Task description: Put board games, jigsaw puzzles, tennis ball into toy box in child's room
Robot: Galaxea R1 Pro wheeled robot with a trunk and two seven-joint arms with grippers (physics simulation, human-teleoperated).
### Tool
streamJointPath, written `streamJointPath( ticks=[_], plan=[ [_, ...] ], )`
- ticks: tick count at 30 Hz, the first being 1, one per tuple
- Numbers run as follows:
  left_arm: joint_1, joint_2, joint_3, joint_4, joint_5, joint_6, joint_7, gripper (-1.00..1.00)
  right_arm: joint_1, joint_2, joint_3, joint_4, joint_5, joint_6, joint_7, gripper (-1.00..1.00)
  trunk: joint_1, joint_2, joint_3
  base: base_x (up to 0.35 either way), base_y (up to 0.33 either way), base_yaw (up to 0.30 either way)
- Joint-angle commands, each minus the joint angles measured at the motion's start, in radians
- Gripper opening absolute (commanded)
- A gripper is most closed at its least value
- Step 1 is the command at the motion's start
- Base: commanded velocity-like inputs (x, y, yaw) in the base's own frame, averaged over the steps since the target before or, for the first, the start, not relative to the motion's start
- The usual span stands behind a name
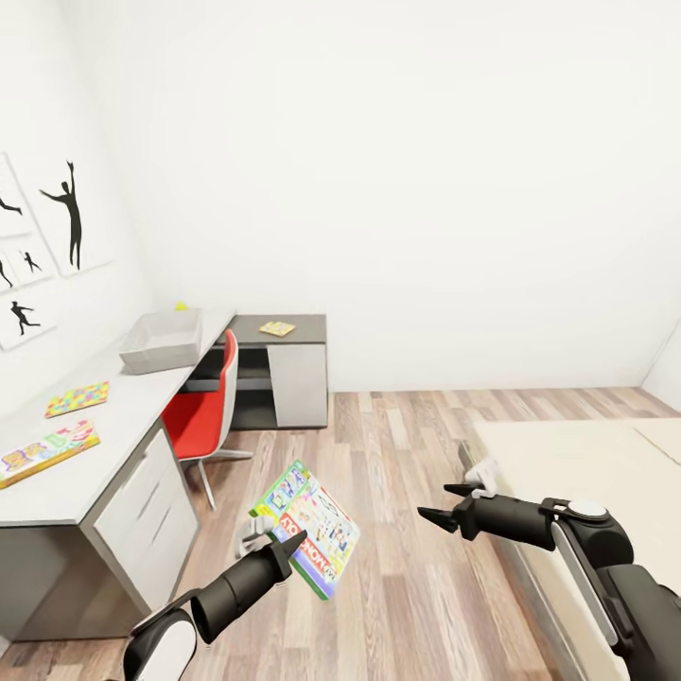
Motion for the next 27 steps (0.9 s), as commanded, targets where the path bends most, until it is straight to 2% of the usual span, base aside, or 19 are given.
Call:
streamJointPath(
  ticks=[1, 9, 13, 17, 18, 24, 25, 26, 27],
  plan=[
    [-0.004, 0.0, 0.0, -0.001, 0.01, 0.008, 0.0, -1.0, -0.001, 0.0, 0.0, 0.0, -0.007, 0.009, 0.0, 1.0, 0.001, -0.002, -0.002, 0.298, 0.059, 0.0],
    [-0.022, -0.001, 0.001, -0.001, 0.015, 0.029, -0.001, -1.0, -0.001, -0.001, -0.001, 0.0, -0.007, 0.011, 0.0, 1.0, 0.001, -0.002, -0.002, 0.321, 0.031, 0.0],
    [-0.048, 0.001, 0.009, -0.004, 0.035, 0.049, 0.001, -1.0, -0.001, -0.001, -0.002, 0.0, -0.006, 0.011, 0.0, 1.0, 0.001, -0.002, -0.002, 0.34, 0.007, 0.0],
    [-0.072, -0.001, 0.056, -0.015, 0.051, 0.106, 0.003, -1.0, -0.001, -0.002, -0.003, 0.0, -0.006, 0.011, 0.0, 1.0, 0.001, -0.002, -0.002, 0.344, 0.003, 0.0],
    [-0.072, -0.001, 0.056, -0.015, 0.051, 0.106, 0.003, -1.0, -0.001, -0.002, -0.003, 0.0, -0.006, 0.011, 0.0, 1.0, 0.001, -0.002, -0.002, 0.344, 0.002, 0.0],
    [-0.122, -0.006, 0.149, -0.042, 0.061, 0.208, 0.005, -1.0, -0.001, -0.003, -0.003, 0.0, -0.006, 0.012, 0.0, 1.0, 0.001, -0.002, -0.002, 0.345, 0.001, 0.0],
    [-0.122, -0.006, 0.149, -0.042, 0.061, 0.208, 0.005, -1.0, -0.001, -0.003, -0.003, 0.0, -0.006, 0.012, 0.0, 1.0, 0.001, -0.002, -0.002, 0.346, 0.001, 0.0],
    [-0.142, -0.008, 0.183, -0.059, 0.062, 0.246, 0.007, -1.0, -0.001, -0.004, -0.004, 0.001, -0.006, 0.011, 0.0, 1.0, 0.001, -0.002, -0.002, 0.346, 0.0, 0.0],
    [-0.142, -0.008, 0.183, -0.059, 0.062, 0.246, 0.007, -1.0, -0.001, -0.004, -0.004, 0.001, -0.006, 0.011, 0.0, 1.0, 0.001, -0.002, -0.002, 0.346, 0.0, 0.0]
  ],
)
